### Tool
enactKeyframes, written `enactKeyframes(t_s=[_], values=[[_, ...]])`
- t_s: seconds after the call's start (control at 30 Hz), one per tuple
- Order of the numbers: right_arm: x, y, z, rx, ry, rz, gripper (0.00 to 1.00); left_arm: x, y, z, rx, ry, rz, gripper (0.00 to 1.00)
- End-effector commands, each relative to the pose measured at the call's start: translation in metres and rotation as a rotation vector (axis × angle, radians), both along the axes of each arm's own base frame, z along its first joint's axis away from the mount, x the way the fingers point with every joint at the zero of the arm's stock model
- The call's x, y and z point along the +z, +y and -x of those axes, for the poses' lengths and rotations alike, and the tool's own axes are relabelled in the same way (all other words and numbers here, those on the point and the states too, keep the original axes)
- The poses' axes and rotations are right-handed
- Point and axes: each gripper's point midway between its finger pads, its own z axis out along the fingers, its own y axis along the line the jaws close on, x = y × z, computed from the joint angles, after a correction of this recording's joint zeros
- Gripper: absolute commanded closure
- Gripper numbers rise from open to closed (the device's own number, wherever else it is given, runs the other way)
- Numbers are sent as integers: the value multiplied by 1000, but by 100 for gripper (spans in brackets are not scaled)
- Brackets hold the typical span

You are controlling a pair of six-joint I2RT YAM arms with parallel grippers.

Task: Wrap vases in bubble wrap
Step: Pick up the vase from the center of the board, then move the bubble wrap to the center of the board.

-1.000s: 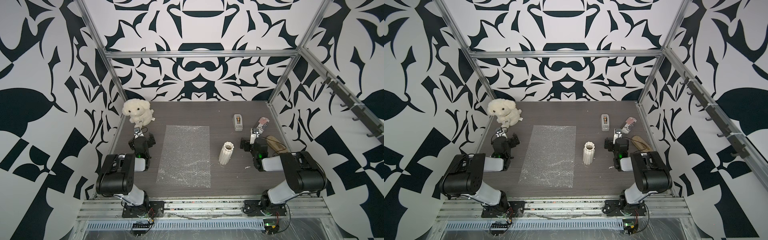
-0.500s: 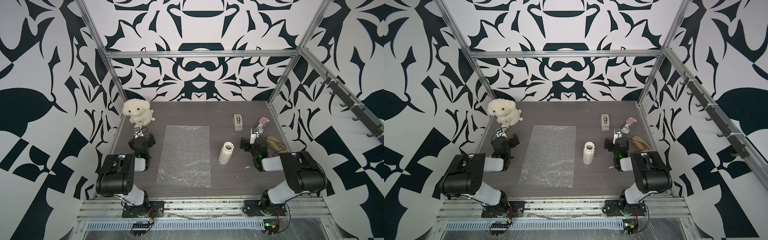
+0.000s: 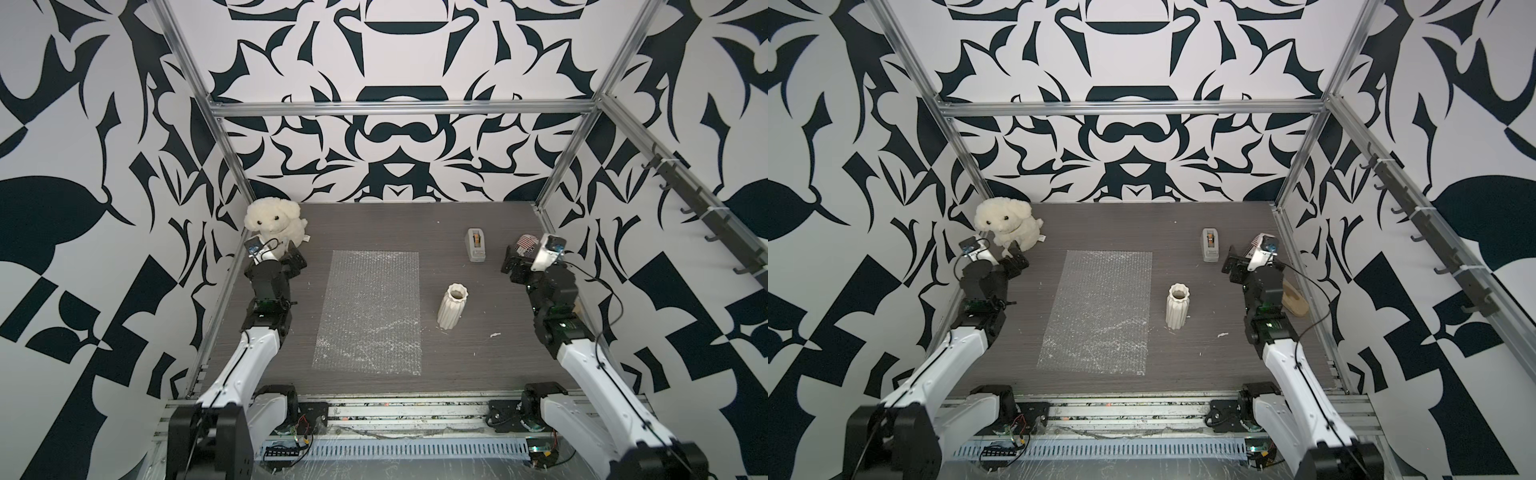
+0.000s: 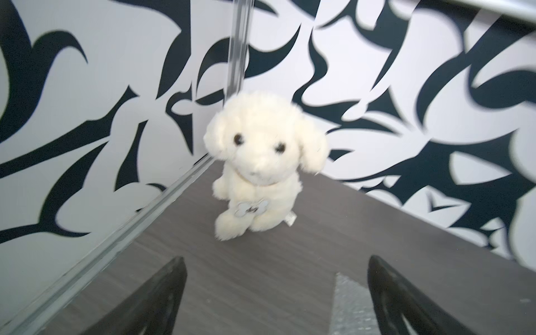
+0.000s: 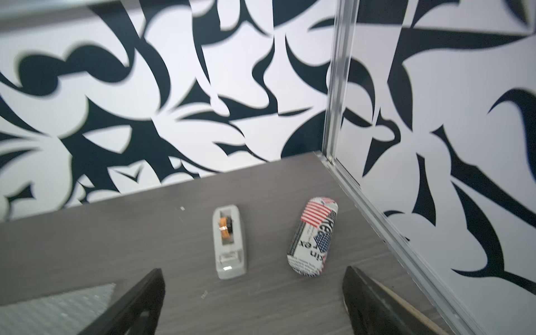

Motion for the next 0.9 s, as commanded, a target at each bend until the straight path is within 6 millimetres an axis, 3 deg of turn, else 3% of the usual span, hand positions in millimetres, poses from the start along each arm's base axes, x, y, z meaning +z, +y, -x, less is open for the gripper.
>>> enactKeyframes(t_s=[0.0,0.1,0.17,0.4,0.57,0.73,0.87], values=[[2,48,25,268,116,-106,1,-50,-27,22,-95,204,263,1],[22,88,40,481,157,-175,1,-52,-44,33,-173,233,350,1],[24,113,51,567,211,-152,1,-62,-51,41,-192,297,397,0],[-10,170,78,563,465,192,1,-119,-71,63,-218,619,499,0],[-29,163,76,431,592,282,1,-149,-73,72,-192,733,510,0],[-39,170,75,433,605,240,1,-156,-75,76,-191,750,511,1],[-61,183,75,461,683,227,1,-160,-78,82,-197,762,514,0]])
